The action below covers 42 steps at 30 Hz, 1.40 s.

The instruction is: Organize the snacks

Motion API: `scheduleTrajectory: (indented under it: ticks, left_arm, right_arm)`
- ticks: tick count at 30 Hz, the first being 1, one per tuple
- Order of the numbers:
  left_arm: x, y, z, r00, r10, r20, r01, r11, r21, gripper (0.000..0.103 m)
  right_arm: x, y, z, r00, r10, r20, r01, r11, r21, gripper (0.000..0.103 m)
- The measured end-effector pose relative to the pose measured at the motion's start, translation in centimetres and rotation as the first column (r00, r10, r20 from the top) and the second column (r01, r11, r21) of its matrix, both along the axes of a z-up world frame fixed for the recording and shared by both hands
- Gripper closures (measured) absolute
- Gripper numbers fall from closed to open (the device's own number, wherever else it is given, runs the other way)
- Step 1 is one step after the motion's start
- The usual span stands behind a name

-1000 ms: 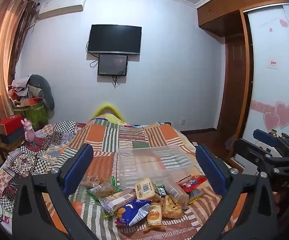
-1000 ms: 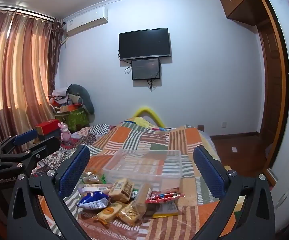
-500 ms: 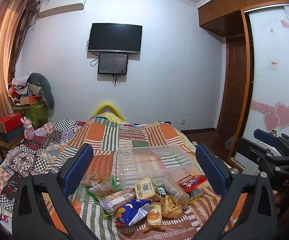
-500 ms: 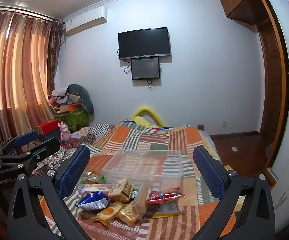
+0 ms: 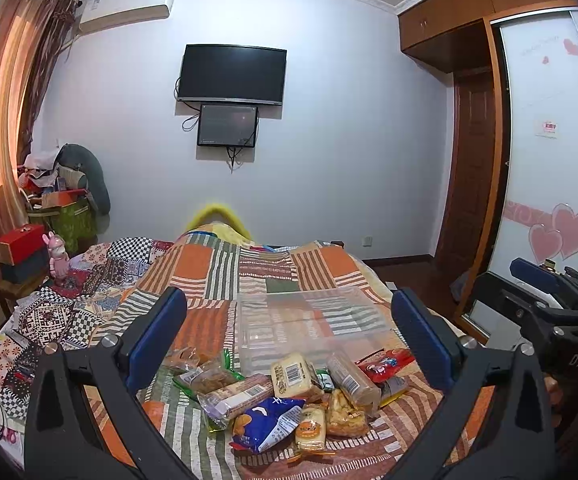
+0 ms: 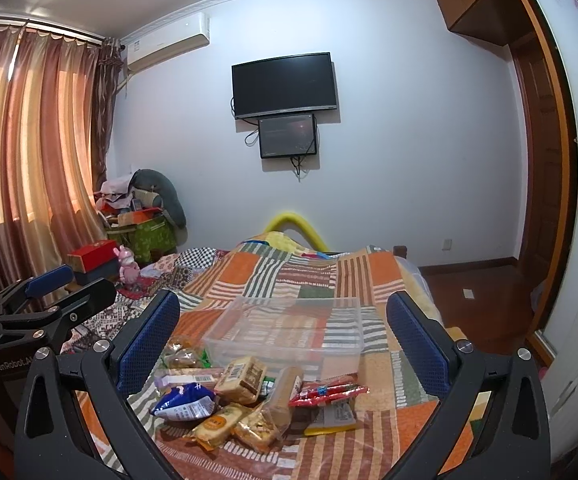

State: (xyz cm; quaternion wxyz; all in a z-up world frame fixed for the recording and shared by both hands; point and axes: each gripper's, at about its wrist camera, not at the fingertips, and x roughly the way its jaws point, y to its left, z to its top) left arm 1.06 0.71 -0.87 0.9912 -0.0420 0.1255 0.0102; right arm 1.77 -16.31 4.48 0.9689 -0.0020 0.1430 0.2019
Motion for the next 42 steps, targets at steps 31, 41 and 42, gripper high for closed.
scheduleTrajectory:
  ticks: [31, 41, 42]
  left_arm:
    - [-0.12, 0.03, 0.39, 1.0, -0.009, -0.003, 0.009, 1.0, -0.009, 0.0]
    - [-0.26, 0.11, 0.58, 1.0, -0.025, -0.001, 0.025, 1.0, -0.011, 0.0]
    - [-0.24, 0.09, 0.59, 1.0, -0.03, -0.001, 0.03, 0.999, -0.011, 0.0]
  right_arm:
    - [0.03, -0.02, 0.09, 1.0, 0.001, -0.001, -0.001, 1.0, 0.0, 0.0]
    - [0.05, -0.07, 0.1, 1.0, -0.002, -0.005, 0.002, 1.0, 0.003, 0.0]
    - [0.06, -0.08, 0.1, 1.0, -0.003, -0.005, 0.003, 1.0, 0.003, 0.0]
